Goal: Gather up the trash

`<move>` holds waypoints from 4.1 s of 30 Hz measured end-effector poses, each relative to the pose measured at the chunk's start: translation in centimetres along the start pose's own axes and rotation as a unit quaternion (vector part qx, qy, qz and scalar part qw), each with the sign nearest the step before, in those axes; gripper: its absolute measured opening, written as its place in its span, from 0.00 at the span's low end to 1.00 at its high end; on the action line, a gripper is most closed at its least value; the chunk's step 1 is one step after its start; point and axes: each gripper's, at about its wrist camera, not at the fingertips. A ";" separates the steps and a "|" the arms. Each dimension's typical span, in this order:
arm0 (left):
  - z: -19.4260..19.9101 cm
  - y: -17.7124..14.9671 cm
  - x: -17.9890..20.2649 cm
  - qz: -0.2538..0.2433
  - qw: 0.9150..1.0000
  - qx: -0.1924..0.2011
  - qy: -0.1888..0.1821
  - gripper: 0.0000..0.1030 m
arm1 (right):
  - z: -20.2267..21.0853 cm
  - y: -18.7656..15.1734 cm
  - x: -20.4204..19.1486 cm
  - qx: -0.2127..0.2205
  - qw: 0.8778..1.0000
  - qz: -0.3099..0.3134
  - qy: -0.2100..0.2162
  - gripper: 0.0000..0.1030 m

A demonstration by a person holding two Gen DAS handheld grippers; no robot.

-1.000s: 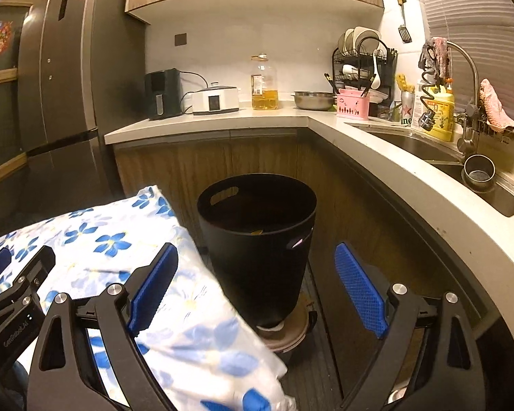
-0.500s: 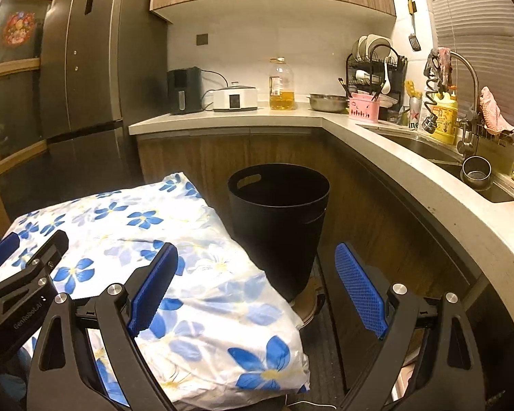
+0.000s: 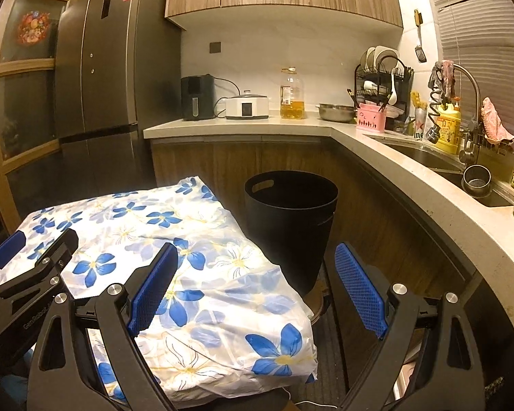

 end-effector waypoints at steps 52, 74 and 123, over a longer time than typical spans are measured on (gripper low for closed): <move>1.4 0.2 -0.3 0.003 1.000 0.012 -0.001 0.89 | 1.1 0.4 -0.1 0.014 1.000 -0.004 0.000 0.87; 1.5 0.5 0.1 0.001 1.000 0.014 0.000 0.89 | 1.3 0.8 0.7 0.015 1.000 -0.009 -0.002 0.87; 1.2 1.0 1.1 -0.020 1.000 0.017 -0.004 0.68 | 0.9 0.8 1.3 0.016 1.000 -0.022 -0.006 0.87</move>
Point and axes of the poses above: each gripper's, at about its wrist camera, not at the fingertips, and z roughly against the way its jaws point, x to its right, y to its top
